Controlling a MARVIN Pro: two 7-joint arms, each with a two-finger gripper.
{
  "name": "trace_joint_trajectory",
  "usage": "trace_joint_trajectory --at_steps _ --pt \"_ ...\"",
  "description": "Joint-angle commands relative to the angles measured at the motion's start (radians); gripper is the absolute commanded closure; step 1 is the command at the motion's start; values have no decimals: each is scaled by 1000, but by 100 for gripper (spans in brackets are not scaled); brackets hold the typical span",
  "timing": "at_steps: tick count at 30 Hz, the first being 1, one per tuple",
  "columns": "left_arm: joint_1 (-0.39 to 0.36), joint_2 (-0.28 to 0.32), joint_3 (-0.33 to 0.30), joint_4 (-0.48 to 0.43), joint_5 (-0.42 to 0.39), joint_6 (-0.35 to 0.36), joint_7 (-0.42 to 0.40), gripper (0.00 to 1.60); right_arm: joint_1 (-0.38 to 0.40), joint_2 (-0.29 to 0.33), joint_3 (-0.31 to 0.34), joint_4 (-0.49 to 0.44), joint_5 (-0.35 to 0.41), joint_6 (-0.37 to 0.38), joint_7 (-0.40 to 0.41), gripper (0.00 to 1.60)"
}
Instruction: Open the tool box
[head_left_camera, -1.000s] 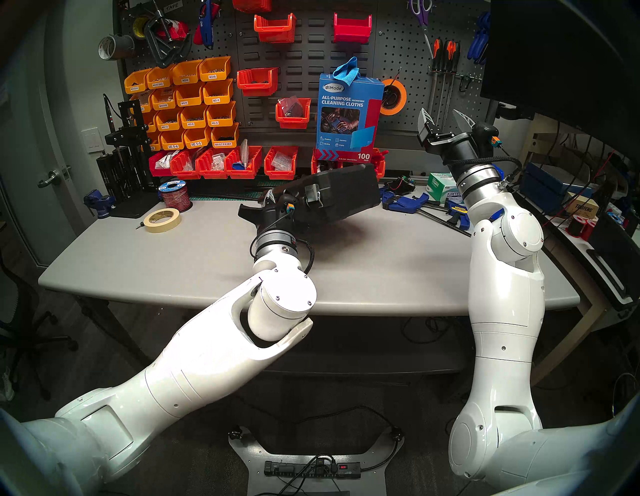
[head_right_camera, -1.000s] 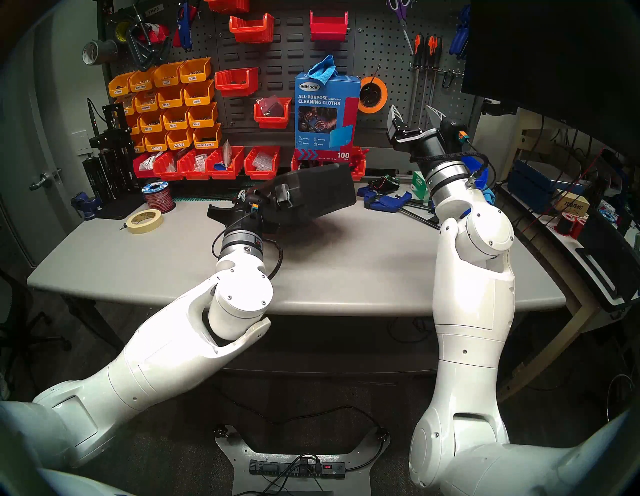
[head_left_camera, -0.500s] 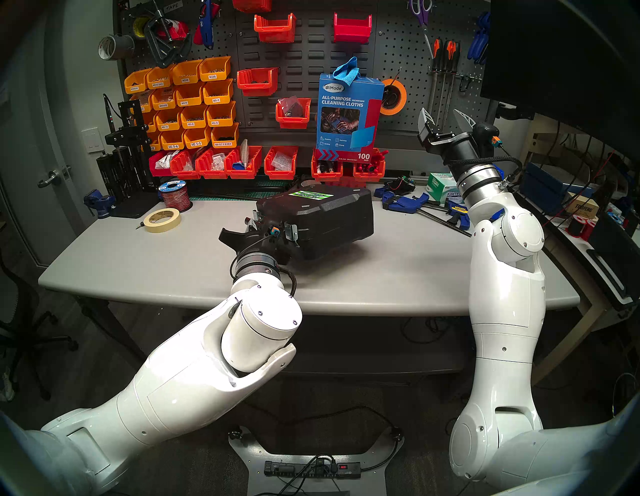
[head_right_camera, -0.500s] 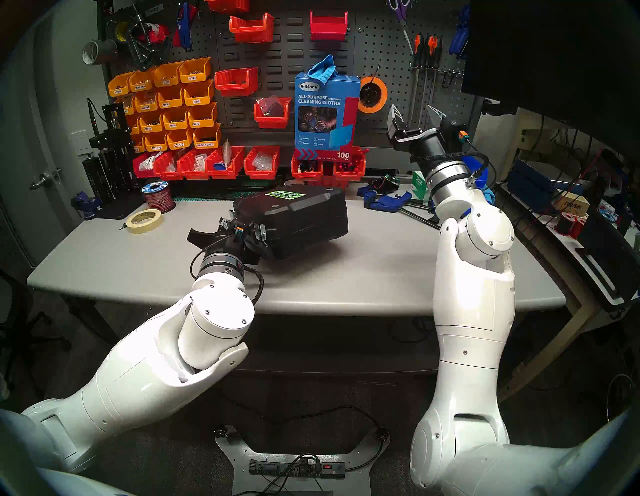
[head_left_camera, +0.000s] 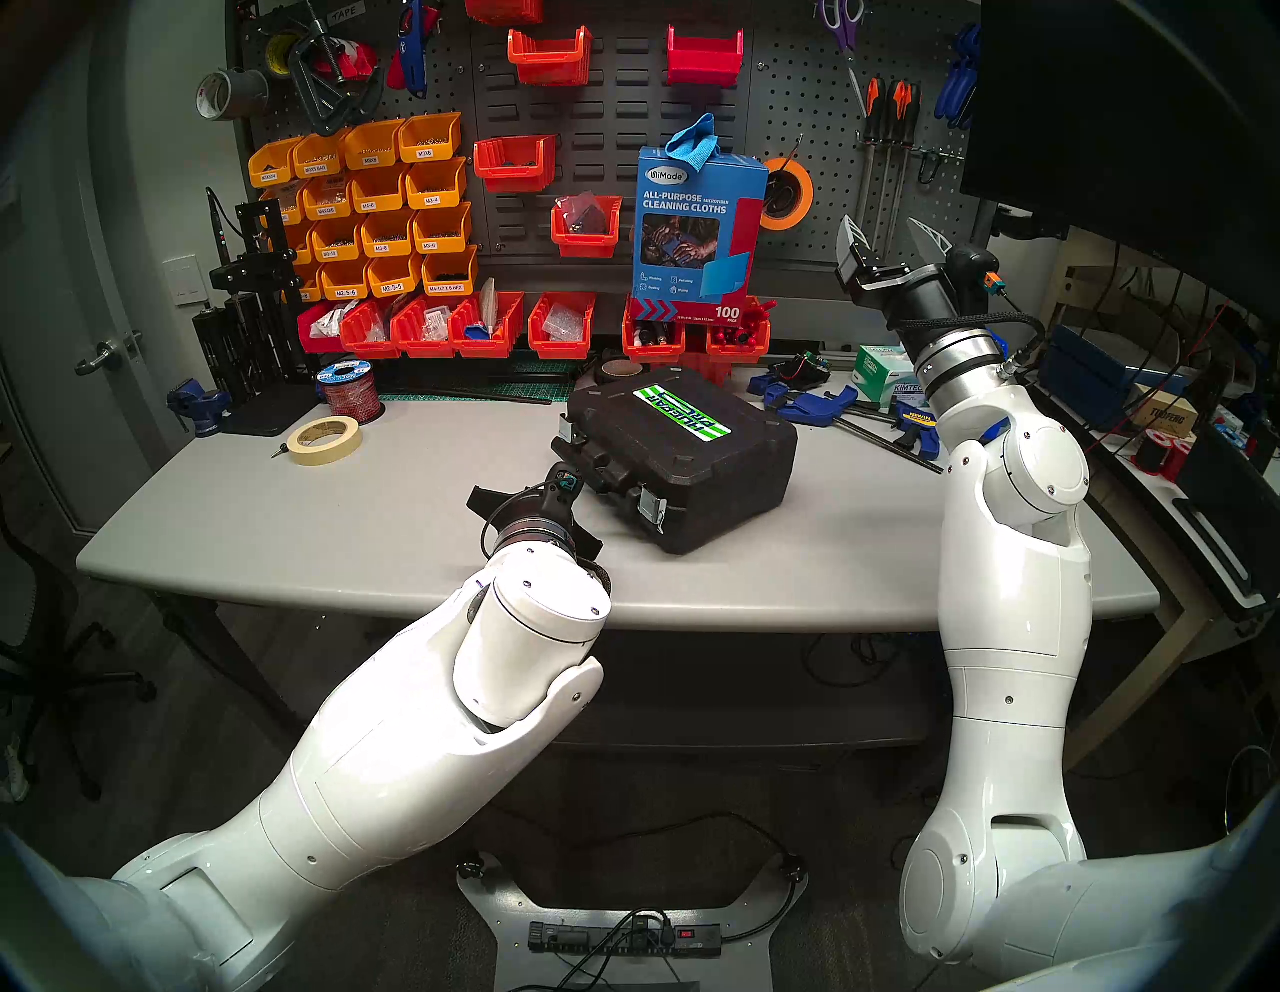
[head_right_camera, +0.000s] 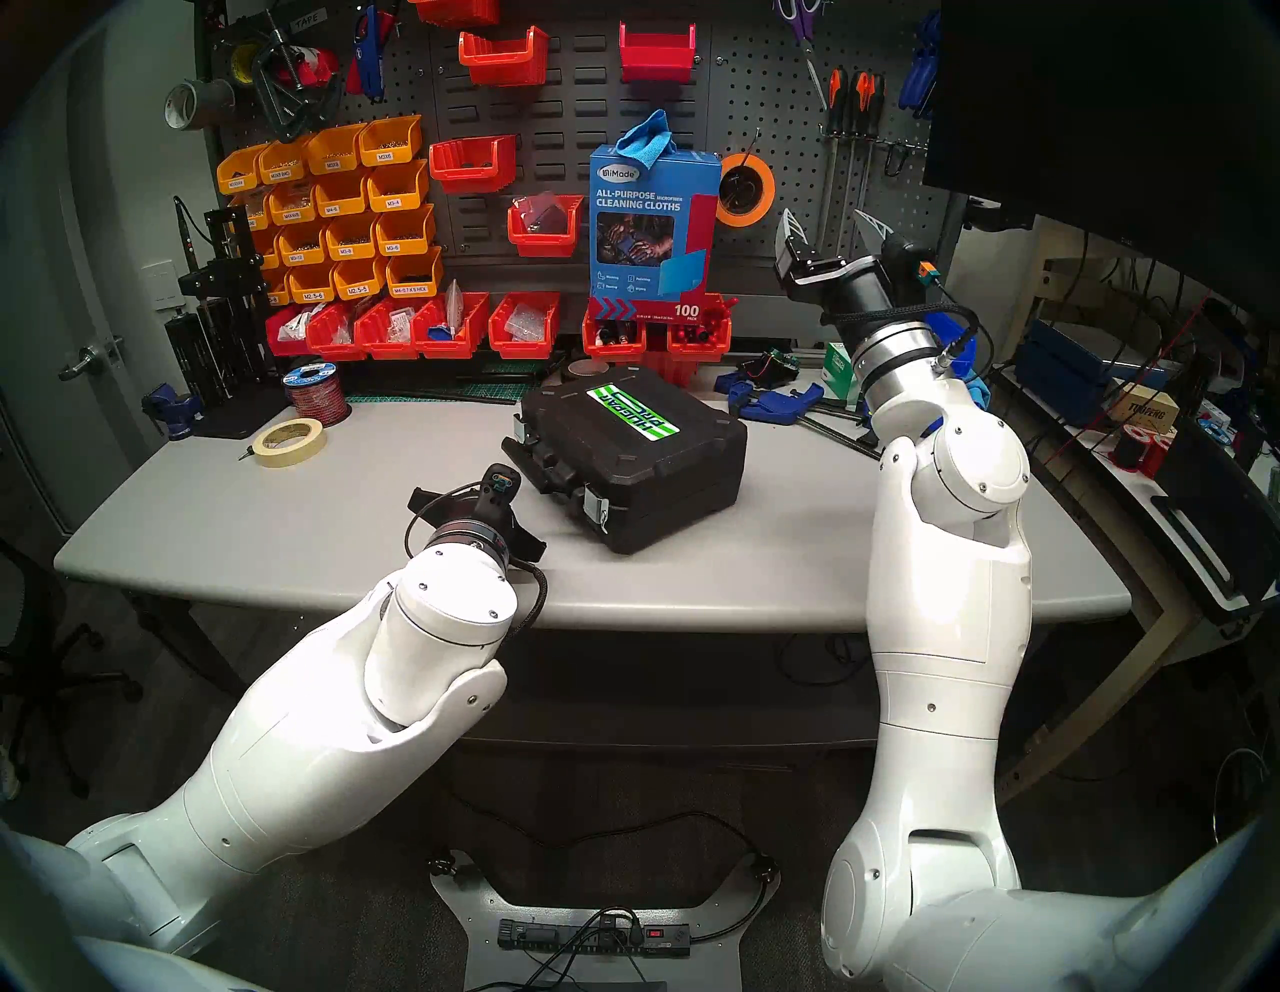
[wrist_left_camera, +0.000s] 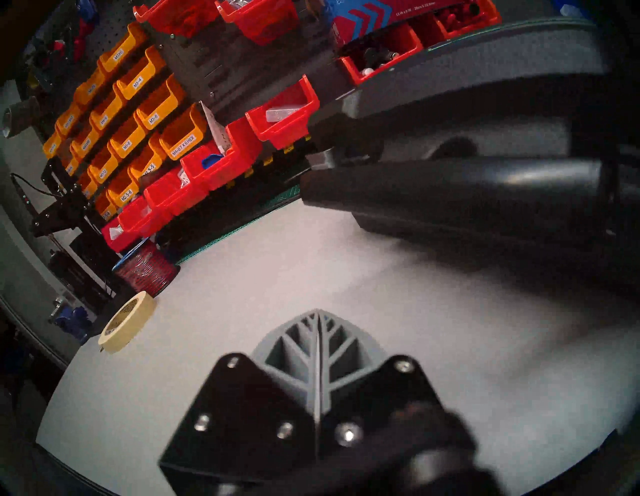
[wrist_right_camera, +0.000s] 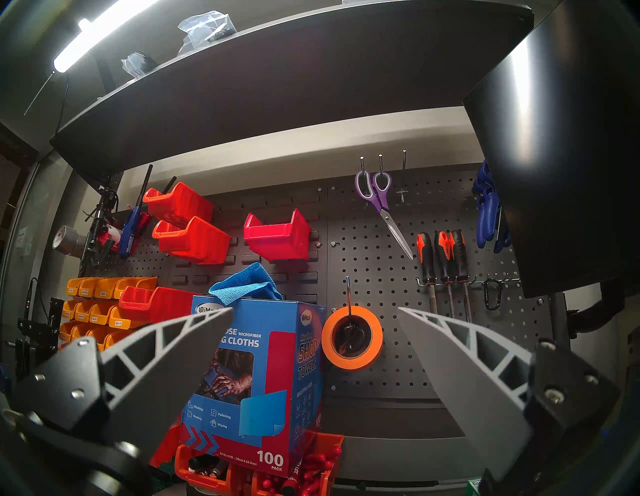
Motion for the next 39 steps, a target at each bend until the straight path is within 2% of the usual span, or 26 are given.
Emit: trace_joint_trajectory --at_steps 1,8,15,21,24,32,36,37,38,39 --pt "-51 -92 -55 28 42 -2 112 160 3 2 2 -16 1 1 0 0" --pt "-79 -100 -149 -21 27 -2 71 160 3 4 1 -15 3 0 -1 0" --pt "-73 -66 -228 -89 16 -2 58 160 2 5 0 -15 4 1 -3 0" --pt "-96 -52 -297 -44 30 -2 57 160 2 7 -1 -16 5 1 -5 0" --pt "-110 -39 -308 -34 42 -2 45 160 1 7 -2 -17 6 2 -5 0" --pt "-147 -33 -367 79 68 -2 29 160 0 10 -3 -17 8 2 -7 0" --pt "-134 22 -367 112 67 -78 -41 160 0 11 -4 -19 9 3 -9 0" --pt "-134 22 -367 112 67 -78 -41 160 0 11 -4 -19 9 3 -9 0" --pt "-127 59 -352 113 75 -118 -69 160 0 11 -4 -18 10 3 -9 0" --pt "-123 65 -354 111 86 -106 -96 160 0 12 -5 -18 10 3 -9 0"
